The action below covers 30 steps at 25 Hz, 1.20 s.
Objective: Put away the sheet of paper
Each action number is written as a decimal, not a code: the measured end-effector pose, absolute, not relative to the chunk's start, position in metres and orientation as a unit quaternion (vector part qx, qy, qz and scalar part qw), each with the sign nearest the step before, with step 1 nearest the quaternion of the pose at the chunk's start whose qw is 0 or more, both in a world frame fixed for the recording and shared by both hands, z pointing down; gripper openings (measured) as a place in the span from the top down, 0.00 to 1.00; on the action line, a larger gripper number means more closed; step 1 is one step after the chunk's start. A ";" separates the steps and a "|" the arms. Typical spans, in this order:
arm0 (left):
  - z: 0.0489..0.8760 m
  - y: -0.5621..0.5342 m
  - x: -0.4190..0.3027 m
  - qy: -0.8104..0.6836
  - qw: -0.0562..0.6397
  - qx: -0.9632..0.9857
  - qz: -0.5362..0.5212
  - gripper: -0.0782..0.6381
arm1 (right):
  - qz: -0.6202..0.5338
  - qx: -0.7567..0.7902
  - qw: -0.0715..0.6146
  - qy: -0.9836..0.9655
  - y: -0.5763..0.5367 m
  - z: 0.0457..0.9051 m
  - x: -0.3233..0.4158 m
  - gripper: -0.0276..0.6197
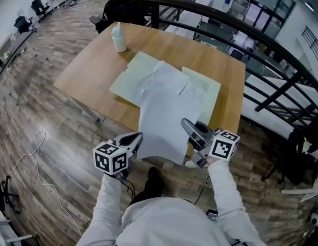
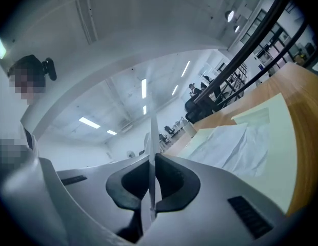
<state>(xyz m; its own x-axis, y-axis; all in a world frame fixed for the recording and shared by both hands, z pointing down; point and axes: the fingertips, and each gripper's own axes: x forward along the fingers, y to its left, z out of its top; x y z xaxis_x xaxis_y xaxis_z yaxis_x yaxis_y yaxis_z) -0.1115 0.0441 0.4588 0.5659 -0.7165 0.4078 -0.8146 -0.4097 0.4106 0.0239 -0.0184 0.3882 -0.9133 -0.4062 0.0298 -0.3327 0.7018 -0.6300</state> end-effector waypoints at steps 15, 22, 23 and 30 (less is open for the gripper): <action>0.451 -0.055 -0.146 -0.412 0.283 0.863 0.073 0.87 | -0.312 -0.248 0.051 0.916 -0.102 0.373 -0.003 0.91; 0.450 -0.094 -0.138 -0.400 0.280 0.869 0.084 0.87 | -0.314 -0.256 0.059 0.912 -0.139 0.374 0.006 0.91; 0.450 -0.099 -0.137 -0.398 0.280 0.870 0.085 0.87 | -0.314 -0.257 0.060 0.912 -0.143 0.374 0.007 0.91; 0.427 -0.146 -0.129 -0.375 0.272 0.881 0.092 0.87 | -0.311 -0.269 0.067 0.909 -0.184 0.351 0.018 0.91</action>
